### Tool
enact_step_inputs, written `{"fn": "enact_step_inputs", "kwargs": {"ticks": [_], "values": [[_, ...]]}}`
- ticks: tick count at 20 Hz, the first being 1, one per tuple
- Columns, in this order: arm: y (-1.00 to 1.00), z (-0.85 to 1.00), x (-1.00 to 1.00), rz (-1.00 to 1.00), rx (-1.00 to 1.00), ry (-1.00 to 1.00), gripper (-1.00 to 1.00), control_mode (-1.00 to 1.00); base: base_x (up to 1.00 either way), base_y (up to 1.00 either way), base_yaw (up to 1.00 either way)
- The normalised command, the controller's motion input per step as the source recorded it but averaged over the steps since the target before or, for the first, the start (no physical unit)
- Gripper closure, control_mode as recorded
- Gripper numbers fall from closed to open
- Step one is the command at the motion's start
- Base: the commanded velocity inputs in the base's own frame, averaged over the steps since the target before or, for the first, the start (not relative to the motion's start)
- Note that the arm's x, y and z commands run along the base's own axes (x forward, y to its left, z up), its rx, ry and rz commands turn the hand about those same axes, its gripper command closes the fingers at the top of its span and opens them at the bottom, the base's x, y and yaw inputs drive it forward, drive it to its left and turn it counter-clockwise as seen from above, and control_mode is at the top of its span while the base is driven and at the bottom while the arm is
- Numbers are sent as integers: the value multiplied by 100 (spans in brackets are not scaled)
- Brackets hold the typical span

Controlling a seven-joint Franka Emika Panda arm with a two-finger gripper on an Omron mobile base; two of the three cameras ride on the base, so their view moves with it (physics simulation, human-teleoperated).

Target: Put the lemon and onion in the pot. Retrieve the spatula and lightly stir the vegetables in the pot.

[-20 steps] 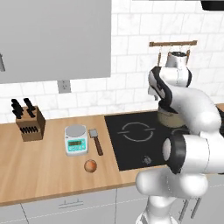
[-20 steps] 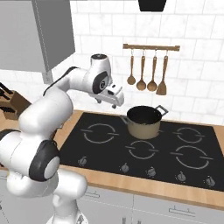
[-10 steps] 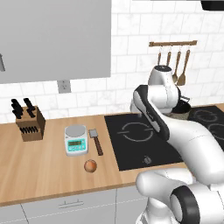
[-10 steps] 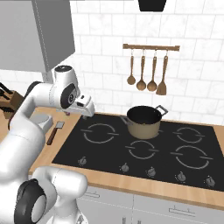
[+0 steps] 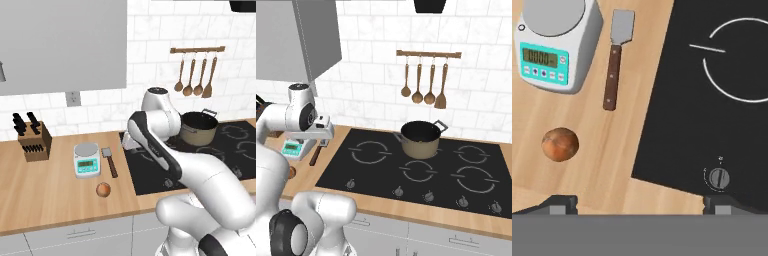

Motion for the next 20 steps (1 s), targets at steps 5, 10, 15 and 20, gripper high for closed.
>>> {"fn": "enact_step_inputs", "kwargs": {"ticks": [5, 10, 15, 20], "values": [[100, -40, -10, 24, 0, 12, -100, -100, 0, 0, 0], [100, -50, 0, 8, -4, 12, -100, -100, 0, 0, 0], [88, -62, 0, 0, -13, 9, -100, -100, 0, 0, 0], [48, -59, 4, 0, -17, 1, -100, -100, 0, 0, 0]]}}
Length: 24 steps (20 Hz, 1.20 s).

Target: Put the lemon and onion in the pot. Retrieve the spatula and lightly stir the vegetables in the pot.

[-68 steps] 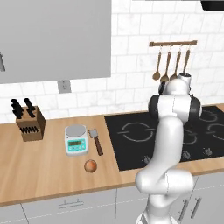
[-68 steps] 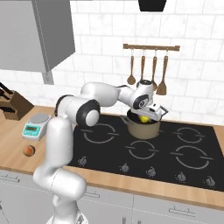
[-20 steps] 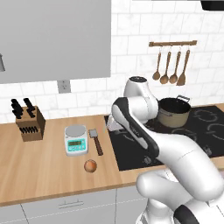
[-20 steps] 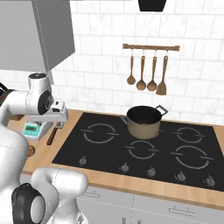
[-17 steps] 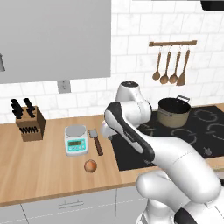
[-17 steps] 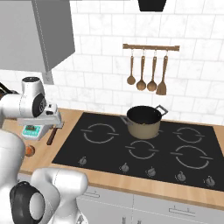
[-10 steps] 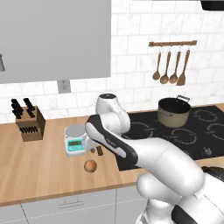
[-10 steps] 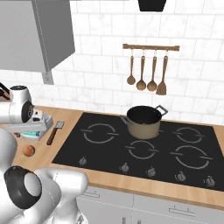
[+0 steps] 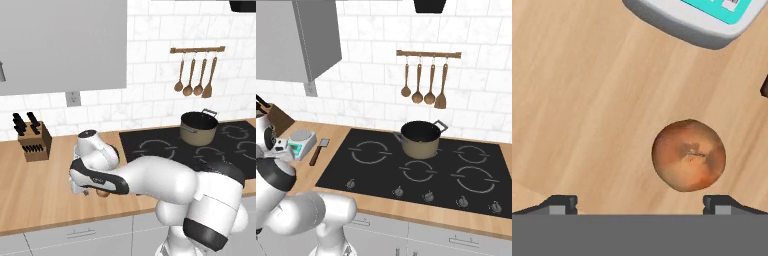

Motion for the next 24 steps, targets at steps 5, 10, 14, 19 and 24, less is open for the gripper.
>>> {"fn": "enact_step_inputs", "kwargs": {"ticks": [5, 10, 14, 19, 24], "values": [[3, -27, 26, -6, -12, 0, -100, -100, 0, 0, 0], [-1, 0, 18, -7, -3, 0, -100, -100, 0, 0, 0], [-8, -9, 4, -2, 0, 0, -100, -100, 0, 0, 0], [-28, -16, 1, -5, -1, 0, -100, -100, 0, 0, 0], [-31, -9, 0, -5, 0, 0, -100, -100, 0, 0, 0]]}}
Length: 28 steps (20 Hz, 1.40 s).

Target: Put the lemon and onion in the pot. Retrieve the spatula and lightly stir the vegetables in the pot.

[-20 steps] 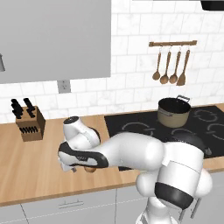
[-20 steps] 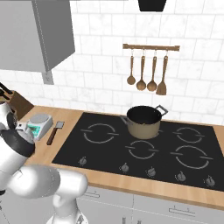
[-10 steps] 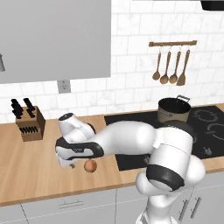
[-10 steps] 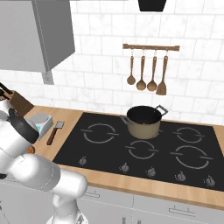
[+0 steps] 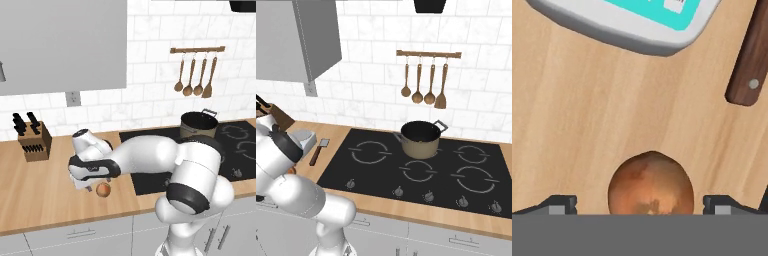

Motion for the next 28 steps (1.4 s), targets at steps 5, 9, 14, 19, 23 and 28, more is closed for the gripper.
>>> {"fn": "enact_step_inputs", "kwargs": {"ticks": [5, 9, 14, 19, 23, 28], "values": [[-22, -7, -9, -2, 0, 1, -100, -100, 0, 0, 0], [-20, -8, -14, -2, 0, 4, -100, -100, 0, 0, 0], [-4, -26, 3, -1, 3, 9, -100, -100, 0, 0, 0], [0, -35, 8, 0, 12, 8, -100, -100, 0, 0, 0], [0, -19, -37, 0, 5, 1, 100, -100, 0, 0, 0], [-6, 0, -61, -4, 3, 0, 100, -100, 0, 0, 0]]}}
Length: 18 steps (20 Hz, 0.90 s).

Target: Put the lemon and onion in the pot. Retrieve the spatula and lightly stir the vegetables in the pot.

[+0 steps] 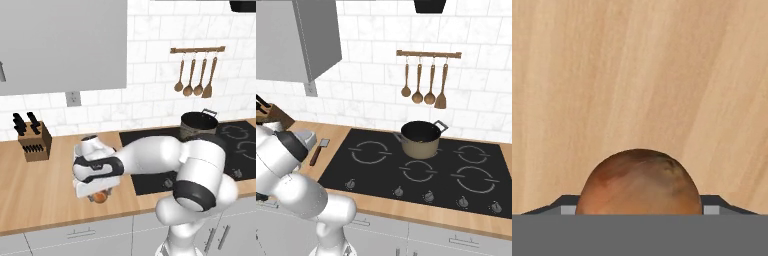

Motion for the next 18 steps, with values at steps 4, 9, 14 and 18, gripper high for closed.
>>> {"fn": "enact_step_inputs", "kwargs": {"ticks": [4, 9, 14, 18], "values": [[-52, 51, -21, -11, 5, -8, 100, -100, 0, 0, 0], [-99, 100, 0, -20, 8, -8, 100, -100, 0, 0, 0], [-100, 95, 0, -28, 1, -2, 100, -100, 0, 0, 0], [-100, 70, 8, -35, 0, 0, 100, -100, 0, 0, 0]]}}
